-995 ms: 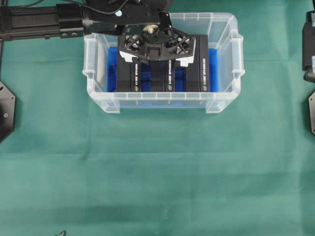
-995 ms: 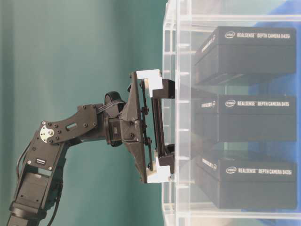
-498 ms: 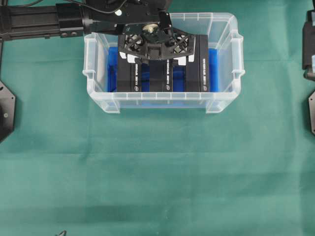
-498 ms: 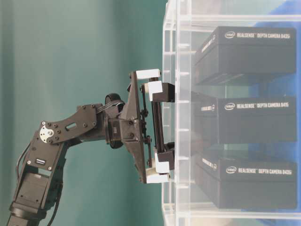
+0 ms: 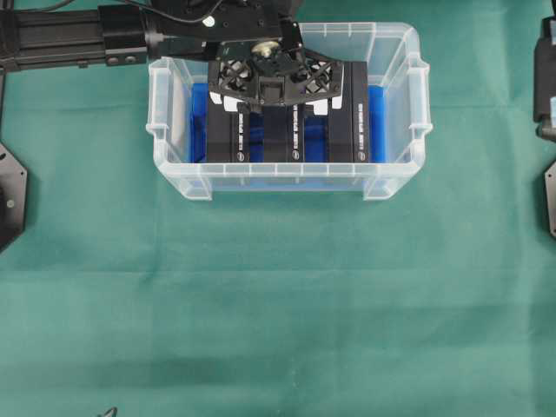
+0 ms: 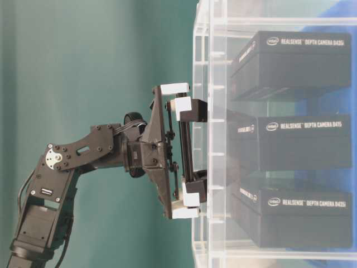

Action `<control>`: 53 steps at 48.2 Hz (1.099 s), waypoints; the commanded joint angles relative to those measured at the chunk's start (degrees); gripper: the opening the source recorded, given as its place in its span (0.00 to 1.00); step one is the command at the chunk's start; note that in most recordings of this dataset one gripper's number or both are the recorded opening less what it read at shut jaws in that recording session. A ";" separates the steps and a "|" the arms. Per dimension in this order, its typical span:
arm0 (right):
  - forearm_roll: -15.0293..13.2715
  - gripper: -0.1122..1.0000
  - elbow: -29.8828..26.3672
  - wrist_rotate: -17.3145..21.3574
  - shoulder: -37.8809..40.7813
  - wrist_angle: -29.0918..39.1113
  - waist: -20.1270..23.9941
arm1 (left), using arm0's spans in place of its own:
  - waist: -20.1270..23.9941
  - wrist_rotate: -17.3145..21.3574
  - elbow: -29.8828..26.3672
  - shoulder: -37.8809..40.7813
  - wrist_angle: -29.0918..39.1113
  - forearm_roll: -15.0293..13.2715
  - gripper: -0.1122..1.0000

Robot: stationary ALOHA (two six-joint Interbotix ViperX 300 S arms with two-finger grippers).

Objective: Take the box out of the case with the left arm.
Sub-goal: 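Lower the left gripper around the middle black boxes and close, then lift the middle black boxes upward out of the case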

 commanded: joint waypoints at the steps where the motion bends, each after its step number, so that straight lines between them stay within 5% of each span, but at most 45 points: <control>1: -0.18 0.12 -1.41 0.00 0.00 -0.35 -0.09 | 0.00 0.00 -2.72 -3.96 1.93 0.00 0.67; 53: -0.18 0.12 -1.41 0.00 -0.09 -0.35 0.00 | 0.53 -0.26 -35.77 -3.52 30.67 -0.44 0.67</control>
